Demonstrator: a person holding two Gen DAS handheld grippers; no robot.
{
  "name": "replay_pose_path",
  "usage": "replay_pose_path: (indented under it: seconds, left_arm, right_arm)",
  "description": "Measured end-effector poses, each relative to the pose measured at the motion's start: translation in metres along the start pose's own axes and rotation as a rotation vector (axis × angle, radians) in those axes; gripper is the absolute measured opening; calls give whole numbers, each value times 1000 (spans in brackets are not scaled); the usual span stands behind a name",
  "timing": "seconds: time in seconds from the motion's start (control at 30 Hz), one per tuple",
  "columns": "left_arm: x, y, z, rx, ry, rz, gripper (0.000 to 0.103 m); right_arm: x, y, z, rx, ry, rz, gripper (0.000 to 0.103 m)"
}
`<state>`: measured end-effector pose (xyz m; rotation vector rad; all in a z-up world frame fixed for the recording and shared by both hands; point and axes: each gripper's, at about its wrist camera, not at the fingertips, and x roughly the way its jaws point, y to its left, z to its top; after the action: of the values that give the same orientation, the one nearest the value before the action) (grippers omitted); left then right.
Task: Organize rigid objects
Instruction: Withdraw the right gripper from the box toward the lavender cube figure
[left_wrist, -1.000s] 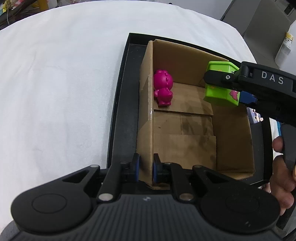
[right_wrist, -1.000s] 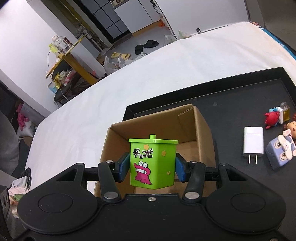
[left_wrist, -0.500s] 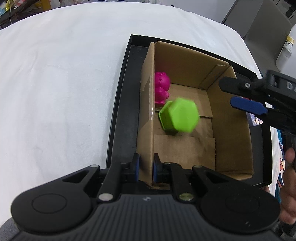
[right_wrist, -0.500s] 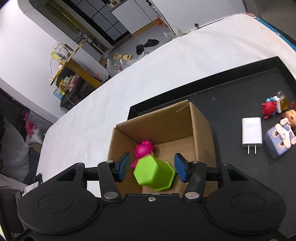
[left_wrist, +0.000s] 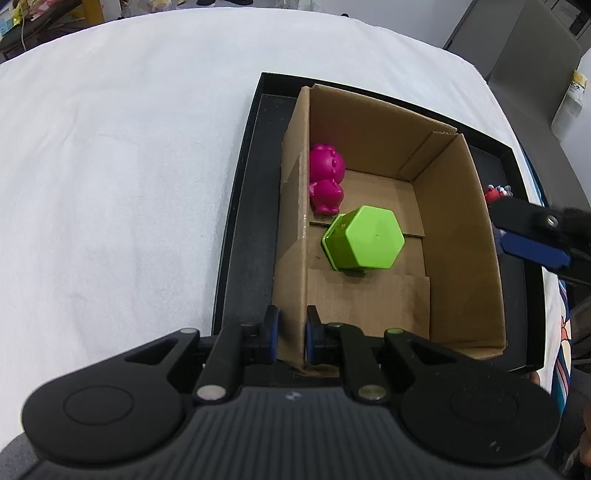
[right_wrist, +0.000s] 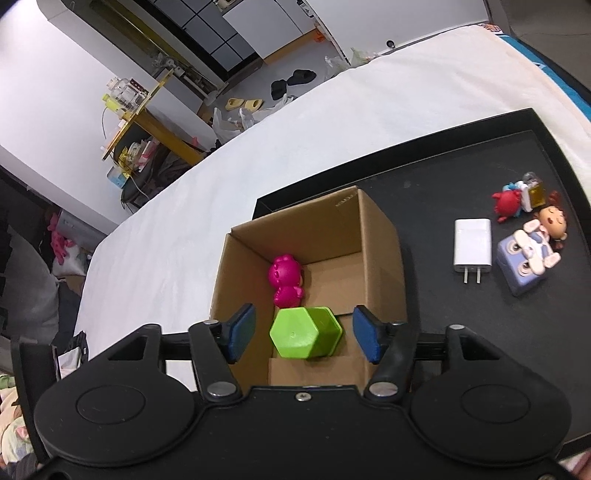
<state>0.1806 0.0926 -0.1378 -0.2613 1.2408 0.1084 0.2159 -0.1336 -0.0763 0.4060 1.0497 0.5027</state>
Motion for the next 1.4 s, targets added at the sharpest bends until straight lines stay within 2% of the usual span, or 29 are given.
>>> replay_pose_path:
  seconds: [0.27, 0.93, 1.4]
  left_arm:
    - [-3, 1, 0, -11, -11, 8, 11]
    - [-8, -6, -4, -2, -56, 66, 9]
    - [-13, -4, -8, -14, -75, 64, 9]
  right_arm:
    - [-16, -11, -1, 2, -25, -34, 75]
    - [-46, -62, 5, 85, -78, -72, 79]
    - [-54, -100, 16, 182, -117, -83, 79]
